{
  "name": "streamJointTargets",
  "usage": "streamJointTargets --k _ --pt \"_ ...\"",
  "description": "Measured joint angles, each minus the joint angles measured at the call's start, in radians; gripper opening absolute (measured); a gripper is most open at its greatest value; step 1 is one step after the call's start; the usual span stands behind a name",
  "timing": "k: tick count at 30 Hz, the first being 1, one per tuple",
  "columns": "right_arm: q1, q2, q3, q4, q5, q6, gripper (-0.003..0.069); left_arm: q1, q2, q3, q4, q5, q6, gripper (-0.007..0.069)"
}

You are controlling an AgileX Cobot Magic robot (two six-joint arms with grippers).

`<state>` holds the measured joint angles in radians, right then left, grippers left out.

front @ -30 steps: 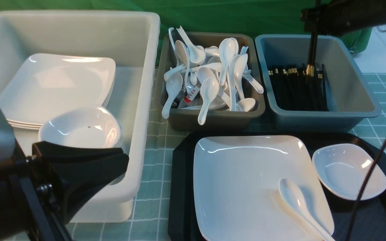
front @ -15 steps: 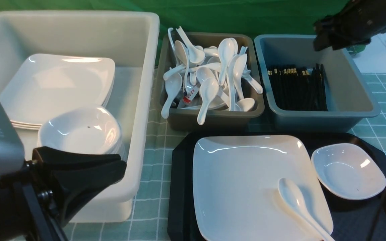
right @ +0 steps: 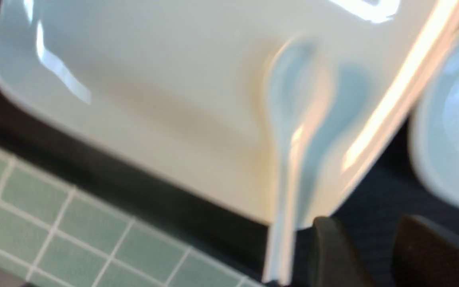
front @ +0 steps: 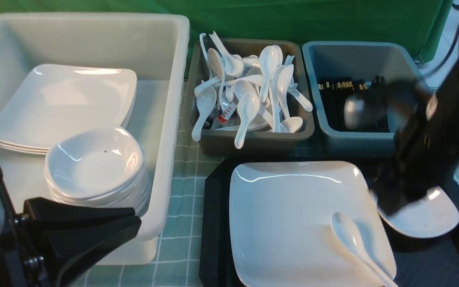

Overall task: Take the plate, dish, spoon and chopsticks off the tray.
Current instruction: Use the right arm to grab a soup spoon from the plate

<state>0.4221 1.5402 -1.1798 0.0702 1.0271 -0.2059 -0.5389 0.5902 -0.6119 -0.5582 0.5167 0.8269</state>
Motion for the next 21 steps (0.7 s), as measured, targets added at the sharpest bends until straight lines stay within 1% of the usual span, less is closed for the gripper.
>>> streamJointTargets --k 3,4,5,6,7,8,9,12,17,19,21 --pt "0.021 -0.014 0.15 -0.005 -0.119 0.046 0.0328 0.0 0.0 0.0 0.001 0.01 0.0 0.0013" --pt "0.022 -0.009 0.192 -0.008 -0.17 0.067 0.0374 0.0 0.0 0.0 0.001 0.013 0.0 0.0013" --pt "0.022 -0.007 0.198 -0.008 -0.177 0.07 0.0374 0.0 0.0 0.0 0.001 0.014 0.0 0.0013" --pt "0.022 0.006 0.238 -0.014 -0.241 0.094 0.0435 0.0 0.0 0.0 0.001 0.014 0.0 0.0013" --pt "0.022 0.01 0.246 -0.015 -0.248 0.096 0.0442 0.0 0.0 0.0 0.001 0.014 0.0 0.0013" --pt "0.022 0.028 0.267 -0.015 -0.287 0.107 0.0479 0.0 0.0 0.0 0.001 0.015 0.0 0.0013" --pt "0.022 0.042 0.278 -0.015 -0.31 0.113 0.0494 0.0 0.0 0.0 0.001 0.015 0.0 0.0013" --pt "0.022 0.086 0.287 -0.024 -0.356 0.116 0.051 0.0 0.0 0.0 0.001 0.015 0.0 0.0013" --pt "0.022 0.141 0.287 -0.037 -0.424 0.111 0.0514 0.0 0.0 0.0 0.001 0.015 0.0 0.0013" --pt "0.022 0.153 0.287 -0.029 -0.443 0.108 0.0511 0.0 0.0 0.0 0.001 0.015 0.0 0.0013" --pt "0.024 0.154 0.287 -0.024 -0.449 0.107 0.049 0.0 0.0 0.0 0.001 0.015 0.0 0.0013"
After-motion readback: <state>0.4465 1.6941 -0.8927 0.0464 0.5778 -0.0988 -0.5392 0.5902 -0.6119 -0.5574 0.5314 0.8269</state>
